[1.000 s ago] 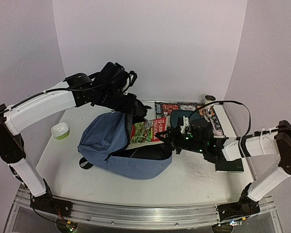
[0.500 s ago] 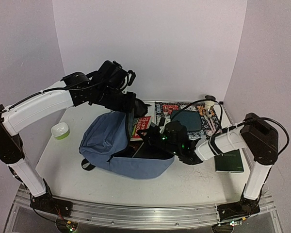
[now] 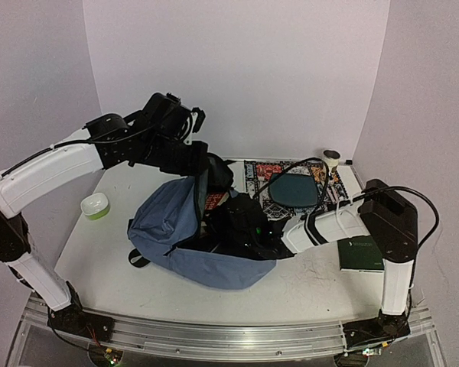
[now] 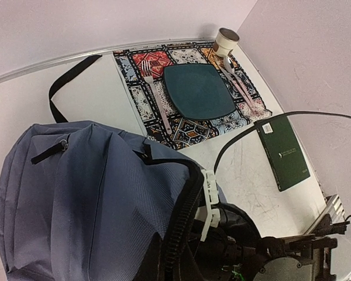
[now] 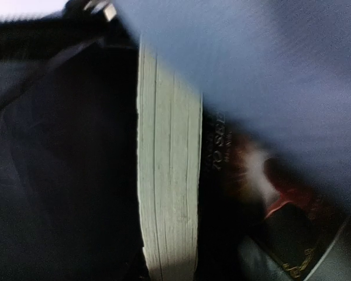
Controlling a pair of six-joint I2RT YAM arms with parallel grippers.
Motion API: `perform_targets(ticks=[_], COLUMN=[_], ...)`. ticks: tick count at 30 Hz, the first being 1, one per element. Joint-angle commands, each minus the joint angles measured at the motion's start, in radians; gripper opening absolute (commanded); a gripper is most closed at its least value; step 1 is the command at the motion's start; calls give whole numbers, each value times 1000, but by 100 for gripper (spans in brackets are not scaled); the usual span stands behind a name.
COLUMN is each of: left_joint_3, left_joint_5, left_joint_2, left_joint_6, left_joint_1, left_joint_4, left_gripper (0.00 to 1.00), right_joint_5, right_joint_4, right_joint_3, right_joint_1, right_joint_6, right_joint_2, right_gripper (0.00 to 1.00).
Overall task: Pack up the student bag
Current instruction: Place the book in the largest pocket of the bag.
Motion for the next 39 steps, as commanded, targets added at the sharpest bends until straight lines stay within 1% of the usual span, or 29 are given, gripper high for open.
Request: perform_targets(ticks=[1,3,5,7,10,13,16,23,27,30,34,39], left_joint_3=[6,-9,-26,-44,-61,-83,-109,-160,-186,-219,-263,-329], left_joint_5=[-41,-51,-59,-64,-70,-84,-94,-106,-123,-132,-135,-135], left_joint_2=[-88,-92,-95,-98,-105,-113,-128,-148,-160,-169,-169,-183], left_joint_6=[-12,-10,-11,-11,-7,-2,-1,8,21,27,40,65], left_joint_1=[-1,3,7,12,19,26,30,38,44,49,57,72], left_joint_4=[165,168,174,182,187,189,194,197,197,197,197,195], left_gripper=[0,0,0,0,0,0,0,0,0,0,0,0], right_joint_5=[0,-37,-72,-119,-173,-224,-243,-244,-232,-230,-212,-166], right_joint_4=[-169,-207,-241,-272,-327,-364,-417,-647,-748,-787,-868,-1017], right_joint_3=[116,117,125,144,164,166,166,218,211,194,195,181], right_joint_1=[19,24,31,36,42,44,44,44,44,43,40,14], right_joint_6=[6,18,22,1,-54,-89,-129,-235,-287,-322,-393,-484], right_joint_2=[0,3,6,12,5,-18,-61,-139,-190,-232,-274,-336], right_gripper=[12,17,20,24,35,42,49,66,72,77,80,83])
